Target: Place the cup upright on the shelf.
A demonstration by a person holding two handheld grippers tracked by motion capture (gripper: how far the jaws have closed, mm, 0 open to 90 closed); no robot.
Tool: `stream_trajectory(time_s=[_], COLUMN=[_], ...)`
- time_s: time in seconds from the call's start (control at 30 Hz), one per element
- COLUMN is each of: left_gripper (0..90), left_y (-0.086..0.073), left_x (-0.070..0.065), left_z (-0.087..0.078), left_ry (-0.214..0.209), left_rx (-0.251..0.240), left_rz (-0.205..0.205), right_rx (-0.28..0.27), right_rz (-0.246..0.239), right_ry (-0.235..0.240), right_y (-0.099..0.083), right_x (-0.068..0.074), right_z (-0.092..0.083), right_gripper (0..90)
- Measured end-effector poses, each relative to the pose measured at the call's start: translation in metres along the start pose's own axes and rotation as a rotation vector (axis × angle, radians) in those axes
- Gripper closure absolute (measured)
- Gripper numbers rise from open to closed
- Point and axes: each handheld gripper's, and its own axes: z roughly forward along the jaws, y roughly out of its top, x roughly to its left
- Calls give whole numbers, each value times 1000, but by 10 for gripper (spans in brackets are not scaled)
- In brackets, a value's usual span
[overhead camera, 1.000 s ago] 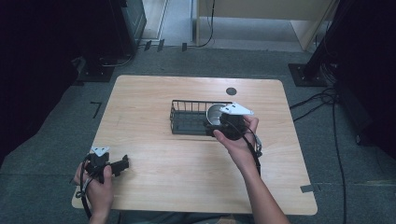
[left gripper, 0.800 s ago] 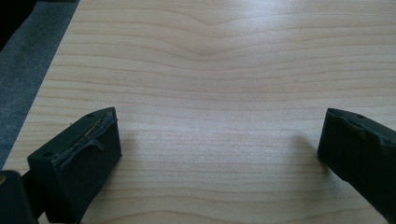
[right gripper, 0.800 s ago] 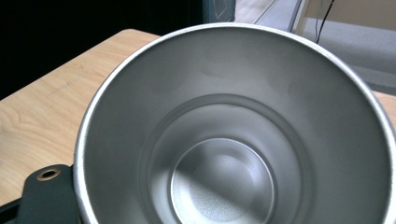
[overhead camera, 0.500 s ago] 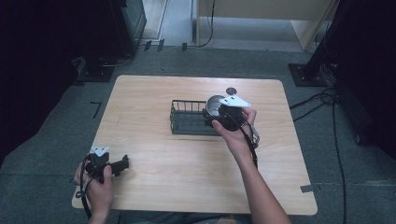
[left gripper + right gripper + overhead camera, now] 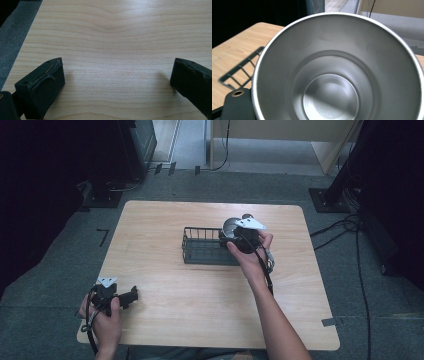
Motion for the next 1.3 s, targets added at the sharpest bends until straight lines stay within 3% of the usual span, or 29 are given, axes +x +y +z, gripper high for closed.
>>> stream_trajectory(time_s=[0.43, 0.73, 1.03, 1.13, 1.3], left_gripper=[0, 0, 0, 0, 0], left_y=[0, 0, 0, 0, 0], left_x=[0, 0, 0, 0, 0], left_z=[0, 0, 0, 0, 0], left_ry=[0, 0, 0, 0, 0], left_rx=[0, 0, 0, 0, 0], left_rz=[0, 0, 0, 0, 0], right_rx=[92, 143, 160, 166, 162], right_rz=[23, 24, 28, 26, 16], right_ry=[-3, 3, -10, -49, -30], right_y=[-13, -18, -19, -19, -14], right_x=[-2, -2, -2, -2, -2], right_z=[25, 32, 34, 34, 30], right_gripper=[167, 166, 161, 97, 0])
